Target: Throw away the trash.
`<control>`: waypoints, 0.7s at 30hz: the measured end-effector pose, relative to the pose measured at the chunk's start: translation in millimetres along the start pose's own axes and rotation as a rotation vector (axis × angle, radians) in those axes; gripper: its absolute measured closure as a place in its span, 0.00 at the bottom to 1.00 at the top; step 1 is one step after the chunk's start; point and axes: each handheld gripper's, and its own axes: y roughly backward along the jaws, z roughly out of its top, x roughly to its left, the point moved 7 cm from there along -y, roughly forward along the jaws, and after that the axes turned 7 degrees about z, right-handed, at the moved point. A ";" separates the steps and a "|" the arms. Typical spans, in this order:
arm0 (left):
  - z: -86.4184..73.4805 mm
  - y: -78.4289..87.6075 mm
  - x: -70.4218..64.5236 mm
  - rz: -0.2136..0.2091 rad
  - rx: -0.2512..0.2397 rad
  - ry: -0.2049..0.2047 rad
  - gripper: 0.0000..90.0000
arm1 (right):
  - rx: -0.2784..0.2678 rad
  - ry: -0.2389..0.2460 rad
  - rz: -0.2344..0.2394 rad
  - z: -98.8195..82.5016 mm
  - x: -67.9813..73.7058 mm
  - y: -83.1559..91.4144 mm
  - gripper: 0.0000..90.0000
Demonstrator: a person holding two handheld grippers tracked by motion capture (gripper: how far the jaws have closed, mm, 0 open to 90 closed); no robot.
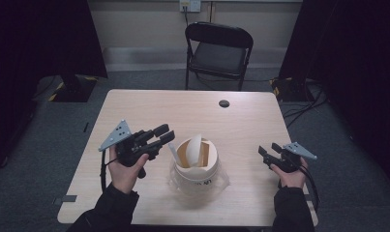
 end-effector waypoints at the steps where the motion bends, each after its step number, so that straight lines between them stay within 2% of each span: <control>1: 0.9 3.7 2.0 0.011 -0.003 -0.007 0.67 | 0.000 0.000 0.000 0.0 0.0 0.0 0.40; 2: 2.5 8.5 4.7 0.027 -0.012 -0.012 0.59 | 0.000 -0.004 -0.006 -0.2 -1.1 0.4 0.40; 4: 5.0 20.9 12.6 0.063 -0.029 -0.026 0.57 | 0.000 -0.003 -0.006 -0.5 -1.6 0.7 0.40; 5: 5.5 24.9 15.3 0.077 -0.035 -0.021 0.54 | 0.000 -0.004 -0.007 -0.7 -2.0 0.8 0.40; 6: 4.9 36.2 24.9 0.124 -0.043 -0.033 0.50 | 0.000 -0.005 -0.010 -1.2 -2.4 1.1 0.40; 7: 3.4 41.4 30.0 0.148 -0.040 -0.030 0.49 | 0.000 -0.005 -0.011 -1.3 -2.5 1.1 0.40; 8: 3.4 41.4 30.0 0.148 -0.040 -0.030 0.48 | 0.000 -0.005 -0.011 -1.3 -2.5 1.1 0.40; 11: -5.6 55.0 45.7 0.204 -0.016 -0.021 0.46 | -0.001 -0.005 -0.015 -1.9 -3.0 0.8 0.40; 15: -27.2 69.4 66.5 0.279 0.049 -0.032 0.43 | 0.008 -0.006 -0.014 -4.3 -2.6 -0.1 0.40; 17: -41.7 76.9 78.5 0.317 0.095 -0.031 0.42 | 0.011 -0.009 -0.014 -5.4 -1.9 -1.1 0.39; 19: -65.5 88.7 97.7 0.378 0.177 -0.013 0.39 | 0.020 -0.007 -0.013 -7.0 -1.8 -1.8 0.38; 20: -65.5 88.7 97.7 0.378 0.177 -0.013 0.39 | 0.020 -0.007 -0.013 -7.0 -1.8 -1.8 0.38; 21: -73.7 92.5 103.7 0.397 0.205 -0.011 0.39 | 0.024 -0.007 -0.014 -7.8 -2.2 -2.0 0.37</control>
